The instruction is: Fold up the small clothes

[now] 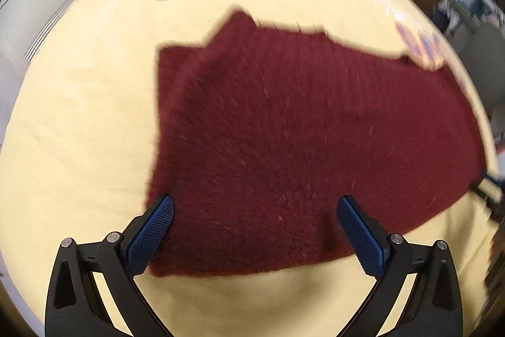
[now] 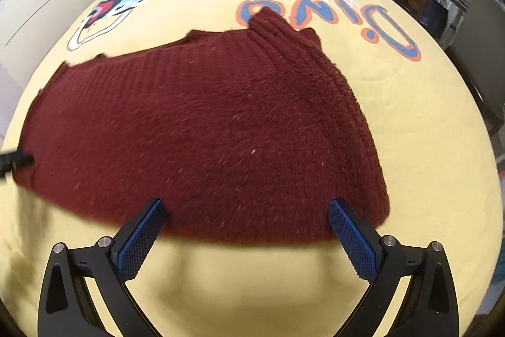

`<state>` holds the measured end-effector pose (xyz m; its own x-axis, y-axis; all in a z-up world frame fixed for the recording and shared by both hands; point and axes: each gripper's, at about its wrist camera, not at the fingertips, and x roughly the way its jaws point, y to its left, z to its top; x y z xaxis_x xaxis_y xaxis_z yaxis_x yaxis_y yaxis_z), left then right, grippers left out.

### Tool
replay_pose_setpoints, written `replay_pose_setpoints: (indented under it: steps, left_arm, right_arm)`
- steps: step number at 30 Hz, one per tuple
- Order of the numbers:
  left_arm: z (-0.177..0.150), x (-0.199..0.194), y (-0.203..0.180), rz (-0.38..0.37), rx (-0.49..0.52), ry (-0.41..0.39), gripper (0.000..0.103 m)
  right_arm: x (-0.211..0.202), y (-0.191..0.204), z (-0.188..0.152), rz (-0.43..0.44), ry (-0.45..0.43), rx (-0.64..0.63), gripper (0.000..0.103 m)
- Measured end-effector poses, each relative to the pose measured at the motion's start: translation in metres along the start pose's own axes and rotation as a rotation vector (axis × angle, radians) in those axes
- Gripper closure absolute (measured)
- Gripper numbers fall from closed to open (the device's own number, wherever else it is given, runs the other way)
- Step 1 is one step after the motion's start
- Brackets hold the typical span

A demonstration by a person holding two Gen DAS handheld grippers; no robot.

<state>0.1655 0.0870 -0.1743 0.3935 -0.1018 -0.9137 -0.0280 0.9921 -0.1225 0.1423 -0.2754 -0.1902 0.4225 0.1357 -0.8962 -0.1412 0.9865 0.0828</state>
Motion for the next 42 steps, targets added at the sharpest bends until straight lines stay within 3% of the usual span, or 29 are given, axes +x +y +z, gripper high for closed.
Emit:
replay_pose_setpoints:
  steps: [3,8,11,14,17,18,20,21,25,35,42]
  left_arm:
    - [0.008,-0.009,0.019,0.005,-0.053,-0.008,0.001]
    - [0.01,0.014,0.059,0.0,-0.157,0.064,0.001]
    - [0.003,0.04,0.075,-0.078,-0.205,0.14,0.002]
    - [-0.002,0.048,0.081,-0.15,-0.255,0.133,0.002]
    - [-0.005,0.051,0.077,-0.162,-0.232,0.129,0.002]
    - [-0.006,0.052,0.073,-0.163,-0.208,0.135,0.005]
    - [-0.002,0.052,0.065,-0.187,-0.175,0.142,0.027]
    - [0.0,0.051,0.063,-0.238,-0.178,0.149,0.05]
    - [0.005,0.049,0.07,-0.303,-0.222,0.185,0.07]
    - [0.043,-0.007,0.033,-0.321,-0.168,0.149,0.078]
    - [0.073,-0.043,-0.049,-0.335,-0.042,0.117,0.08]
  right_arm:
    - [-0.006,0.0,-0.01,0.009,0.004,0.016,0.0]
    - [-0.009,-0.007,-0.031,0.014,0.028,0.046,0.0]
    - [-0.007,-0.01,-0.038,0.004,0.048,0.05,0.0]
    - [-0.003,-0.015,-0.042,-0.012,0.066,0.056,0.0]
    - [-0.002,-0.019,-0.043,-0.02,0.071,0.063,0.0]
    - [-0.001,-0.02,-0.043,-0.022,0.07,0.065,0.0]
    - [-0.001,-0.021,-0.041,-0.021,0.069,0.069,0.0]
    - [-0.001,-0.022,-0.041,-0.021,0.069,0.072,0.0]
    - [-0.001,-0.026,-0.039,-0.023,0.072,0.079,0.0]
    - [-0.019,-0.048,-0.031,-0.04,0.039,0.121,0.0]
    - [-0.042,-0.071,-0.019,-0.049,-0.01,0.142,0.0]
